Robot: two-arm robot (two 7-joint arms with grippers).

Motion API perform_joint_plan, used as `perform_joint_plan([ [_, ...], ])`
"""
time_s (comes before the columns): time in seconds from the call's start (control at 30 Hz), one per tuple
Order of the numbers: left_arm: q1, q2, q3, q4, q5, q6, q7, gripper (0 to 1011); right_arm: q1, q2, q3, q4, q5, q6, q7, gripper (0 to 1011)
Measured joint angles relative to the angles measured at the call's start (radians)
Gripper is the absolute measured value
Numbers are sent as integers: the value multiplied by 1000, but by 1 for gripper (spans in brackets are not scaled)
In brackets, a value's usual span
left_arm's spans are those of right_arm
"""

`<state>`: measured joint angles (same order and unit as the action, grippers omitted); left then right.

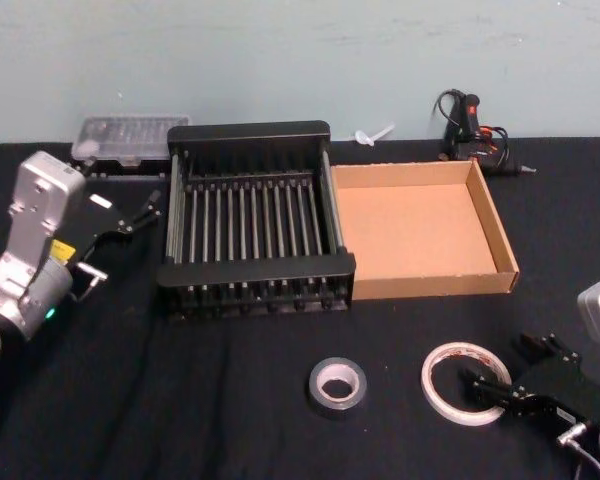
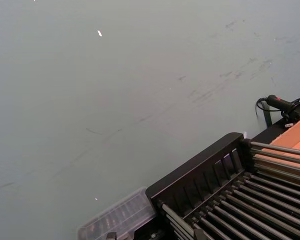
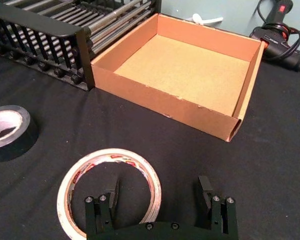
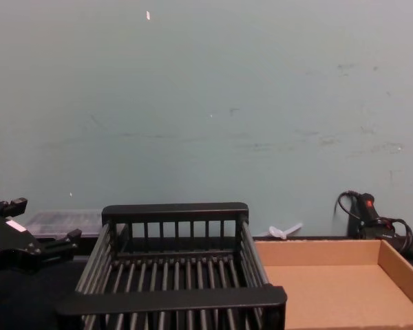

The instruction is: Pick up the white tape and place it into the black box , Pick up the silver tape and place it into the brown box.

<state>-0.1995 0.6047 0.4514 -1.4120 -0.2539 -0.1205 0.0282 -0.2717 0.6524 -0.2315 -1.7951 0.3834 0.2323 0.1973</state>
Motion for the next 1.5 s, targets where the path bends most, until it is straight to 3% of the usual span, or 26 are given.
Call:
perform_joint_plan([
  [0.37,0,0,0,0,0,0,0,1001,15,-24,-3,21,-51,1,18,1000],
  [1.5,0,0,0,0,0,0,0,1001,16,-99,40,35,-113,13,84,1000],
])
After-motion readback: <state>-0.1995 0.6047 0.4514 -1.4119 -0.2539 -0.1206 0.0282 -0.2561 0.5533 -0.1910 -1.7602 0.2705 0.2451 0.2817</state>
